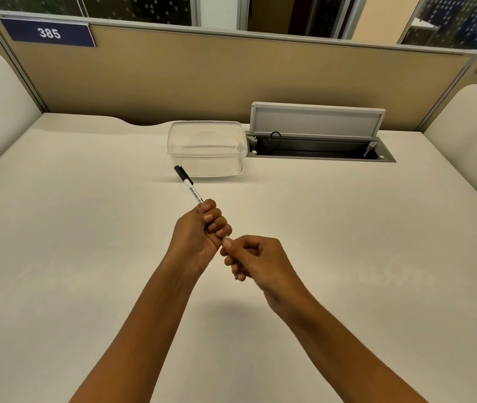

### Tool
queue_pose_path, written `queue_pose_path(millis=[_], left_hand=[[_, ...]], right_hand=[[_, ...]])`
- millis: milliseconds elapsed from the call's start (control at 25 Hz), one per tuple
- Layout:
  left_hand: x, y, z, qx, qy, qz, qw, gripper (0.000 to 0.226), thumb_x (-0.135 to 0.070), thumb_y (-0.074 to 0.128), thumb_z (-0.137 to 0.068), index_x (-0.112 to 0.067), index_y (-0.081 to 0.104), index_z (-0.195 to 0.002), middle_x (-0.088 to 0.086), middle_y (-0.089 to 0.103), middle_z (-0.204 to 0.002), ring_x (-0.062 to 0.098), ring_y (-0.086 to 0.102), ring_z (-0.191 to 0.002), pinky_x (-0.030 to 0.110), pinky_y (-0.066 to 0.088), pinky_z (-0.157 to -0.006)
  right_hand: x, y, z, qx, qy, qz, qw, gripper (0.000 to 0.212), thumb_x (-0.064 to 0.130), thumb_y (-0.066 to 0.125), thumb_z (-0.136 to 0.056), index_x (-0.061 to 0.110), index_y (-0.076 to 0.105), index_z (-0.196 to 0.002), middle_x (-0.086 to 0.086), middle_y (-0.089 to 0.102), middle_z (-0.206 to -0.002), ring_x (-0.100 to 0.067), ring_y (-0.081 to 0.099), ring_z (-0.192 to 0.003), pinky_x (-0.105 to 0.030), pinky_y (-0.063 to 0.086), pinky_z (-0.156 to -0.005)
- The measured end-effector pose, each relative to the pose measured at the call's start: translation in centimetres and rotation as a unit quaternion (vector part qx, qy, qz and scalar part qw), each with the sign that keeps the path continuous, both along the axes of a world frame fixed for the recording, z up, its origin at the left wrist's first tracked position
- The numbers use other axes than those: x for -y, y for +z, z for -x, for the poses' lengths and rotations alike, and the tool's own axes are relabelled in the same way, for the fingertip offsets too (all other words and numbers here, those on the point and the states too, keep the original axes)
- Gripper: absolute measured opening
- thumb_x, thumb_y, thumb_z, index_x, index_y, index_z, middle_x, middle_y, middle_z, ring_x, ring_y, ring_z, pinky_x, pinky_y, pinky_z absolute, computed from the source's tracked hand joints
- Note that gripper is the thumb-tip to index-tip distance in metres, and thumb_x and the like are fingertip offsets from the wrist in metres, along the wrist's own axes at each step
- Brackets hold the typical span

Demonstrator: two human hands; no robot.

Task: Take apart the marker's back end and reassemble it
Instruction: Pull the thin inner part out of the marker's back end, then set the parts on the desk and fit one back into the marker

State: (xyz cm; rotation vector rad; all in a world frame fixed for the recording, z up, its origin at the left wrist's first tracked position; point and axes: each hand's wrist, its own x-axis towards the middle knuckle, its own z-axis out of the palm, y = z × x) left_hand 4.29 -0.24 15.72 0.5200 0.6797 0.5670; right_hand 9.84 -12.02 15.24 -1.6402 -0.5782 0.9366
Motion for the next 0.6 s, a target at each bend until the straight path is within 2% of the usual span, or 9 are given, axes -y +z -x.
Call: queue_pose_path(millis=[80,120,160,200,240,280,320,440,600], left_hand=[[0.3,-0.3,-0.4,-0.015,0.011,-0.001,1.000,0.039,0.010,0.012,-0.078,-0.016,0.035,-0.060,-0.007,0.032,-0.042,0.008,0.025,-0.036,0.018,0.025,-0.039],[0.4,-0.4,-0.7,-0.015,0.018,-0.002,1.000,0.039,0.009,0.013,-0.078,-0.016,0.035,-0.060,-0.007,0.032,-0.041,0.008,0.024,-0.035,0.018,0.024,-0.038],[0.2,-0.3,-0.8,-0.010,0.032,-0.004,0.999,0.039,0.009,0.013,-0.080,-0.017,0.035,-0.059,-0.007,0.031,-0.040,0.007,0.024,-0.034,0.018,0.024,-0.038],[-0.4,0.0,-0.7,-0.005,0.055,-0.012,0.998,0.039,0.008,0.014,-0.081,-0.017,0.034,-0.060,-0.008,0.031,-0.039,0.007,0.023,-0.033,0.017,0.023,-0.037],[-1.4,0.4,-0.4,-0.001,0.083,-0.027,0.996,0.039,0.008,0.014,-0.081,-0.018,0.034,-0.060,-0.009,0.031,-0.038,0.006,0.023,-0.032,0.016,0.022,-0.036],[-2.6,0.8,0.0,-0.002,0.111,-0.042,0.993,0.039,0.008,0.013,-0.081,-0.018,0.033,-0.061,-0.009,0.031,-0.038,0.006,0.023,-0.032,0.016,0.022,-0.037],[-3.8,1.2,0.4,-0.003,0.131,-0.049,0.990,0.039,0.009,0.012,-0.079,-0.017,0.034,-0.061,-0.009,0.031,-0.038,0.007,0.023,-0.033,0.016,0.022,-0.038],[-4.8,1.4,1.3,0.003,0.127,-0.030,0.991,0.041,0.011,0.009,-0.075,-0.016,0.034,-0.061,-0.006,0.031,-0.041,0.009,0.024,-0.035,0.018,0.023,-0.039],[-3.6,-0.2,1.0,0.032,0.100,0.040,0.994,0.037,0.013,0.013,-0.064,-0.016,0.035,-0.059,-0.005,0.032,-0.042,0.010,0.025,-0.035,0.017,0.024,-0.038]], right_hand=[[-0.2,-0.6,0.9,0.203,-0.062,-0.010,0.977,0.021,0.028,0.067,-0.086,0.010,0.070,-0.075,0.002,0.067,-0.058,-0.009,0.058,-0.046,-0.020,0.050,-0.051],[-0.3,-1.1,1.2,0.322,-0.079,-0.026,0.943,0.020,0.025,0.066,-0.087,0.010,0.068,-0.074,0.001,0.065,-0.056,-0.012,0.057,-0.046,-0.022,0.049,-0.049],[-0.2,-1.8,1.4,0.444,-0.085,-0.030,0.892,0.017,0.020,0.066,-0.087,0.009,0.066,-0.074,-0.001,0.062,-0.055,-0.013,0.054,-0.045,-0.023,0.045,-0.047],[0.0,-2.5,1.5,0.542,-0.085,-0.025,0.836,0.014,0.012,0.067,-0.085,0.009,0.063,-0.073,-0.002,0.058,-0.054,-0.014,0.048,-0.045,-0.023,0.040,-0.045],[0.4,-3.2,1.5,0.597,-0.085,-0.019,0.797,0.013,0.005,0.069,-0.082,0.008,0.060,-0.072,-0.003,0.055,-0.054,-0.014,0.042,-0.045,-0.023,0.035,-0.043],[0.8,-4.0,1.6,0.611,-0.081,-0.018,0.787,0.016,0.001,0.071,-0.078,0.008,0.058,-0.073,-0.003,0.052,-0.054,-0.013,0.036,-0.047,-0.023,0.032,-0.043],[1.2,-4.5,1.6,0.590,-0.074,-0.022,0.804,0.018,0.001,0.073,-0.077,0.008,0.056,-0.075,-0.003,0.052,-0.055,-0.011,0.033,-0.049,-0.020,0.032,-0.044],[1.1,-4.5,1.0,0.455,-0.089,-0.018,0.886,0.023,0.007,0.072,-0.080,0.013,0.051,-0.073,0.002,0.058,-0.059,-0.008,0.040,-0.047,-0.009,0.034,-0.047],[0.4,-3.9,0.4,0.316,-0.114,-0.001,0.942,0.021,0.015,0.071,-0.083,0.015,0.054,-0.071,0.006,0.063,-0.062,-0.012,0.060,-0.053,-0.018,0.049,-0.051]])
